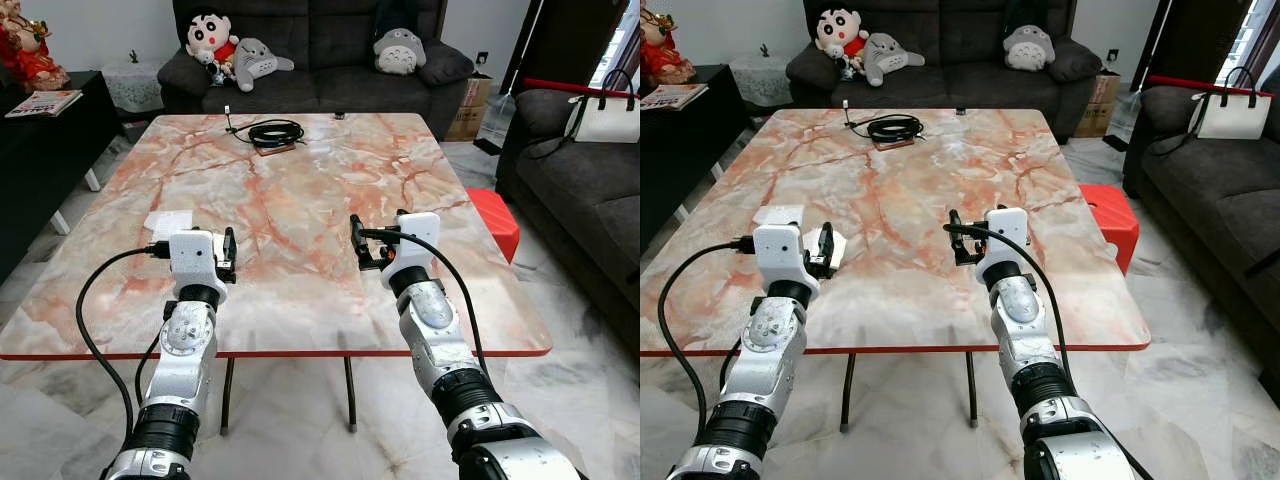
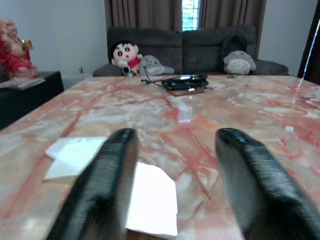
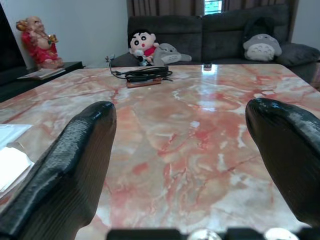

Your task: Picking trash to rubbish bin

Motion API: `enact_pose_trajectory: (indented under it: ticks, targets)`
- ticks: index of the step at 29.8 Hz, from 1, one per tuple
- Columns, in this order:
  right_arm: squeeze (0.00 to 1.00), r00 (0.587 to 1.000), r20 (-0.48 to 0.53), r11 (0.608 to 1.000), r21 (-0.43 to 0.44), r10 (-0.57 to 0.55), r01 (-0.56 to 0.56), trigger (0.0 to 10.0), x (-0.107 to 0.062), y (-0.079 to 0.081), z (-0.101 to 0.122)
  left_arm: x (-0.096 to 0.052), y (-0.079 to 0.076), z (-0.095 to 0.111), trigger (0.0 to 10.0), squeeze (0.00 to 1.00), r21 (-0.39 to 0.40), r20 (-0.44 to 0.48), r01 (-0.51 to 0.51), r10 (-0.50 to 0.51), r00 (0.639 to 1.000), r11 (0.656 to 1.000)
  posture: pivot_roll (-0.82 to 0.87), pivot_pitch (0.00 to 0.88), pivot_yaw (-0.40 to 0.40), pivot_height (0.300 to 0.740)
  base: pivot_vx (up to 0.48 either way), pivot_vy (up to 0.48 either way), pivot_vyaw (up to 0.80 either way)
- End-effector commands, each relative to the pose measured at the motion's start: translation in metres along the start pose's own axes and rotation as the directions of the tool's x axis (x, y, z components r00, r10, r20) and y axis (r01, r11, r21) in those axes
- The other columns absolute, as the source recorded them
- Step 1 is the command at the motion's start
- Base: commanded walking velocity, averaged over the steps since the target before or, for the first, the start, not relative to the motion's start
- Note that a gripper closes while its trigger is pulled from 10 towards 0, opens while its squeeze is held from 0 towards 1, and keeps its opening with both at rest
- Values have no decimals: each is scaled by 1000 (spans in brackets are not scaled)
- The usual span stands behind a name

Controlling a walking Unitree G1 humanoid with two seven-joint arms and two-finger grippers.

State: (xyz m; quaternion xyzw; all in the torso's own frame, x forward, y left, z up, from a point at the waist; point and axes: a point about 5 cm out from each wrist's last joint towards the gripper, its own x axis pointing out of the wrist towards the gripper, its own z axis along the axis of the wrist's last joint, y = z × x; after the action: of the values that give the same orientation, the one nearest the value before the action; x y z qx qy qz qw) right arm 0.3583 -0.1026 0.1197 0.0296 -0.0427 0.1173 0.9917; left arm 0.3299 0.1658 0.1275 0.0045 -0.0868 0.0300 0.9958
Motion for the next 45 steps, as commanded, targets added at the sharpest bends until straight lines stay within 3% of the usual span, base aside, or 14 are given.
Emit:
enact_pose_trajectory:
  ticks: [1,14,15,17,24,35,45]
  targets:
    - [0,1000,-6,1000,1,3,-3,10000,1,0,1,-3,4,-7,10000,1000,-42,-41,-32,30,999,999,-15,0,-13,740,0,0,0]
    - [0,1000,-11,1000,2,10,-10,10000,1,1,0,-2,4,-15,10000,1000,-227,-138,-73,42,990,971,-12,0,-12,740,0,0,0]
    - [0,1000,-12,1000,1,12,-12,10000,1,2,0,-2,2,-17,10000,0,-274,-164,-67,22,986,959,-13,0,-12,740,0,0,0]
    - [0,1000,-13,1000,1,14,-14,10000,1,2,-1,-2,-2,-21,10000,0,-336,-203,-68,-2,979,939,-13,0,-12,740,0,0,0]
    - [0,1000,-14,1000,0,16,-16,10000,1,2,-1,-6,-3,-29,10000,0,-441,-293,-145,11,956,886,-12,0,-14,740,0,0,0]
    - [0,1000,-14,1000,2,19,-19,10000,0,2,-1,-14,-8,-28,10000,0,-457,-316,-152,-1,949,876,-13,0,-12,740,0,0,0]
    - [0,1000,-14,1000,-1,21,-21,10000,0,1,-1,-5,7,-30,10000,0,-467,-373,-249,66,926,849,-15,2,-16,740,0,0,0]
